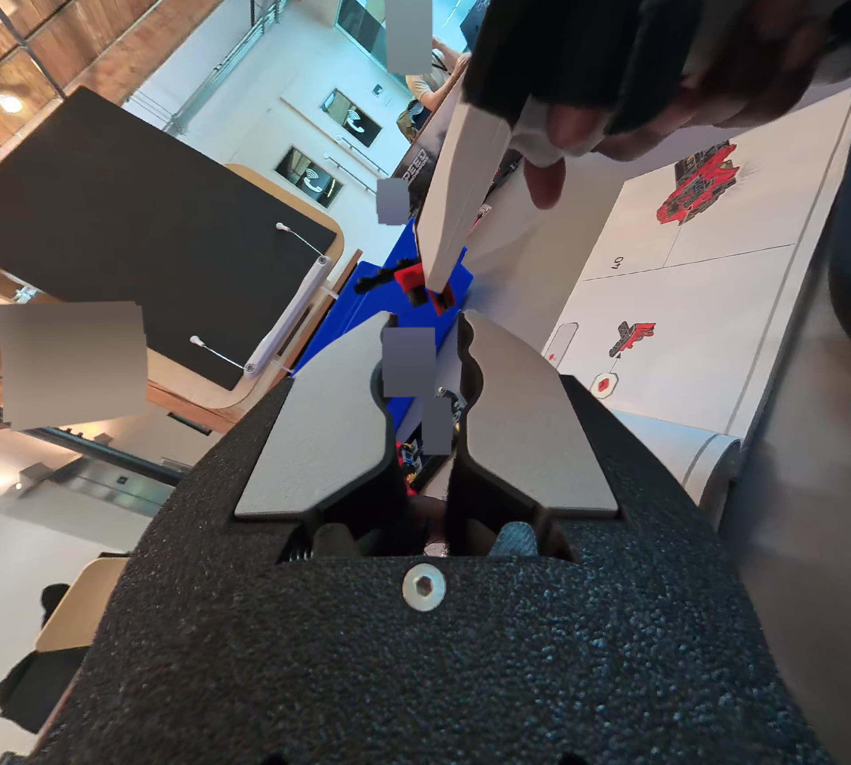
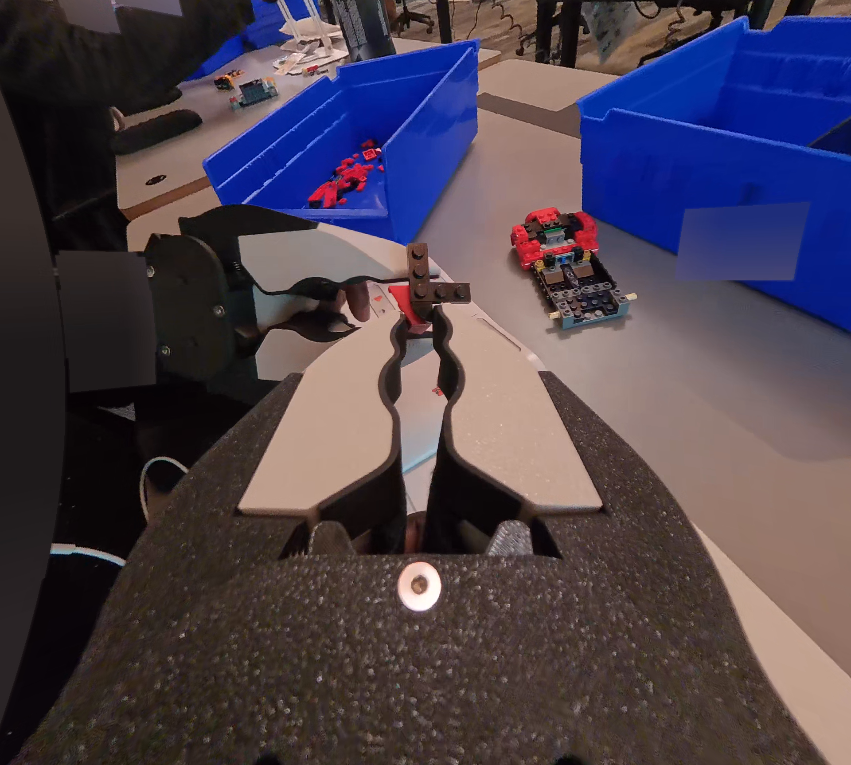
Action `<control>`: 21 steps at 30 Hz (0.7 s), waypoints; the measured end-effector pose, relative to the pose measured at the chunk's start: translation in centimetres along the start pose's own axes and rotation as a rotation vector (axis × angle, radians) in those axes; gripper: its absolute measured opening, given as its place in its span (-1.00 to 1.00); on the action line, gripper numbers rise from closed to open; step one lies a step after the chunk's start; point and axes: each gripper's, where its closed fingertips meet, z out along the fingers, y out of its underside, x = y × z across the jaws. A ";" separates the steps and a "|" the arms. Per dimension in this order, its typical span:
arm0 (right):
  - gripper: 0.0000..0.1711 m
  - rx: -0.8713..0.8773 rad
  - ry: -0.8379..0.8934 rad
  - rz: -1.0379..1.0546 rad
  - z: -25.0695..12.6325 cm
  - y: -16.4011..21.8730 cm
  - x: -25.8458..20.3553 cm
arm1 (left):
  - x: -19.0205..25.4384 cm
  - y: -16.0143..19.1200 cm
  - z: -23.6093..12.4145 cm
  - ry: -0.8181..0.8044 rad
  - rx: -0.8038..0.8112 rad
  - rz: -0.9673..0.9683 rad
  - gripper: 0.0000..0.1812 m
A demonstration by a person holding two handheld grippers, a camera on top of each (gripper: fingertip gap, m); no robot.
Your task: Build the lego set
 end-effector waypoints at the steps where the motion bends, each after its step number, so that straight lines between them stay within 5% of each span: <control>1: -0.88 -0.003 -0.004 0.008 0.1 0.1 -0.1 | 0.0 -0.1 0.0 -0.003 0.001 0.009 -0.75; 14: -0.88 -0.036 0.002 0.009 0.6 0.7 -0.5 | 0.3 0.1 -0.1 -0.011 -0.019 0.109 -0.78; 21: -0.86 -0.021 -0.033 -0.032 0.4 0.1 -1.2 | -0.1 -0.2 -0.4 0.025 0.038 -0.054 -0.80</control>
